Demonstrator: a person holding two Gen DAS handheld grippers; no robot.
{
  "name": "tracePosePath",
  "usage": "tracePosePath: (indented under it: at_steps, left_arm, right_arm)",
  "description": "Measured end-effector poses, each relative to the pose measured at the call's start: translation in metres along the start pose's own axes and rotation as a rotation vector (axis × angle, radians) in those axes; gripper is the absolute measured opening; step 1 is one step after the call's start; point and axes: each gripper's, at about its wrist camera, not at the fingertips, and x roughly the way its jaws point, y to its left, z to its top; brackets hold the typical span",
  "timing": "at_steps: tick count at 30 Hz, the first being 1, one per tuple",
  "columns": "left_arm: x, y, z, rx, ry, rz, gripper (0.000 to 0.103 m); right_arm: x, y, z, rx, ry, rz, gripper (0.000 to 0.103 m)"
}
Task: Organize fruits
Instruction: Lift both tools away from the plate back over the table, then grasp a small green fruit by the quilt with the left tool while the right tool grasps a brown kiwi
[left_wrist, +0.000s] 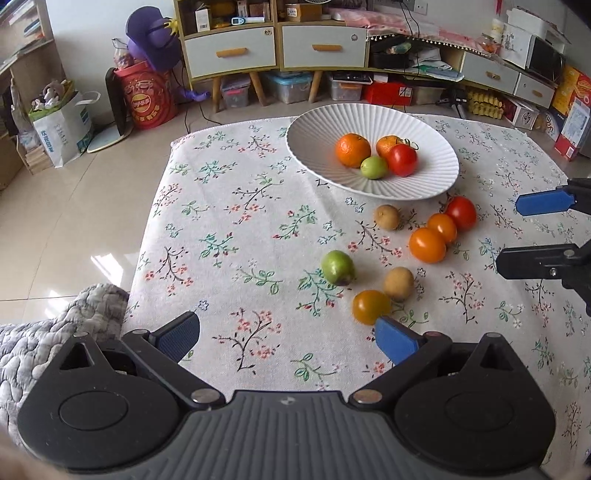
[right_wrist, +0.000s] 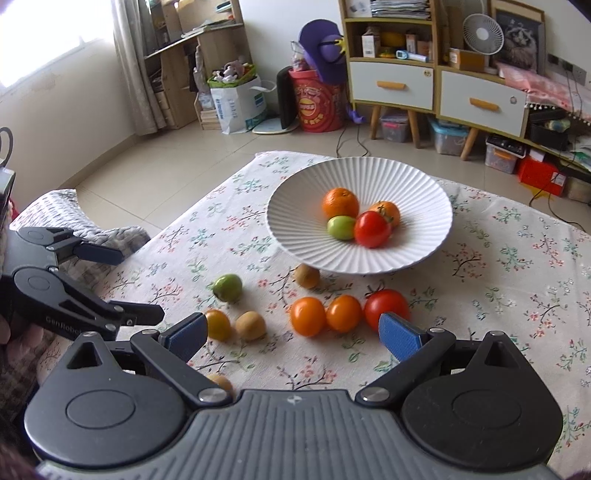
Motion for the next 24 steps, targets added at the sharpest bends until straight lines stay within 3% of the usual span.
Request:
tracePosePath:
  at_steps: [9,17,20,24]
  left_arm:
    - [-0.021,0.028,-0.026,-0.005,0.036,0.026,0.100]
    - [-0.039,0.064,-0.040,-0.008,0.124,0.030,0.098]
    - [-0.040,0.075,-0.044,-0.009,0.144,0.031,0.089]
    - [-0.033,0.085,-0.052,0.012,0.176,0.020,0.062]
  right_arm:
    - [0.000,0.026,-0.016,-0.062,0.020,0.054,0.098]
    - [0.004,0.052,-0.029,-0.139,0.064,0.129,0.092]
    - [0.006,0.064,-0.035,-0.178,0.087,0.164,0.088]
    - [0.012,0.077,-0.043,-0.208,0.121,0.217,0.073]
